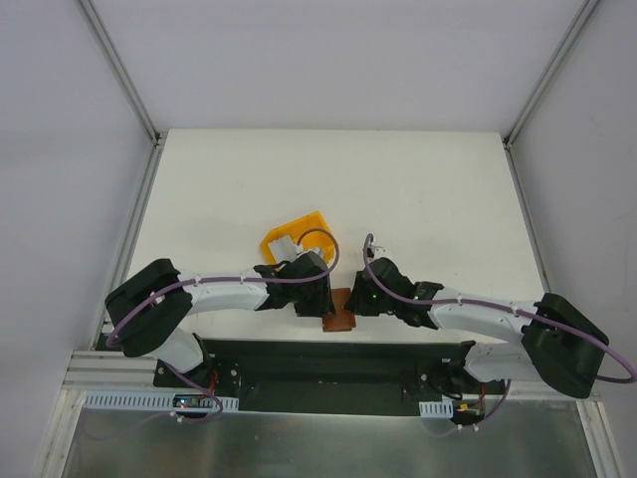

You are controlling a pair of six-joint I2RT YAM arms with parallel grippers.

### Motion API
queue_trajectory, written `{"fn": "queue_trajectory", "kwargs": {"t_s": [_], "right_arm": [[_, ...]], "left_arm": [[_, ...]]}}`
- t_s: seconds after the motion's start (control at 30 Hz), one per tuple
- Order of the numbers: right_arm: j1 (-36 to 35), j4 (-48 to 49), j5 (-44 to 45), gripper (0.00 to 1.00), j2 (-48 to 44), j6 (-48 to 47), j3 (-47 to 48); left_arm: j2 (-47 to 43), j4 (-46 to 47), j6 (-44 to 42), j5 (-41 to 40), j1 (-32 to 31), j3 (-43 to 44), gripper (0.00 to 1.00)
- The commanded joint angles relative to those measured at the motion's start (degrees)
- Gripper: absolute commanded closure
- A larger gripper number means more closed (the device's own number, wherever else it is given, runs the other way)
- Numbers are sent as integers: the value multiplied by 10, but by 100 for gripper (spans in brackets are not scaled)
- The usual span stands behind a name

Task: Put the credit cards into the card holder
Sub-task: Close the card holder at the center of the board.

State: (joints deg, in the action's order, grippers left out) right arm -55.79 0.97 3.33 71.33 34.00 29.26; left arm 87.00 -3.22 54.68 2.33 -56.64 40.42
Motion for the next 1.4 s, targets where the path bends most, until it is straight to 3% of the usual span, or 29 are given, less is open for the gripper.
{"fn": "queue_trajectory", "kwargs": {"t_s": [0.0,0.47,0.87,1.37], "right_arm": [[2,11,-6,82,5,-10,19],[12,11,-23,82,33,-34,39],[12,14,-47,89,65,-29,42],[-31,-85,-37,97,100,-32,73]], "left_arm": [[29,-53,-16,-24,-3,-16,59],[30,-53,-19,-24,-3,-14,60],[36,-52,-19,-8,-4,-10,61],[35,-53,-10,-16,-4,-13,62]]}}
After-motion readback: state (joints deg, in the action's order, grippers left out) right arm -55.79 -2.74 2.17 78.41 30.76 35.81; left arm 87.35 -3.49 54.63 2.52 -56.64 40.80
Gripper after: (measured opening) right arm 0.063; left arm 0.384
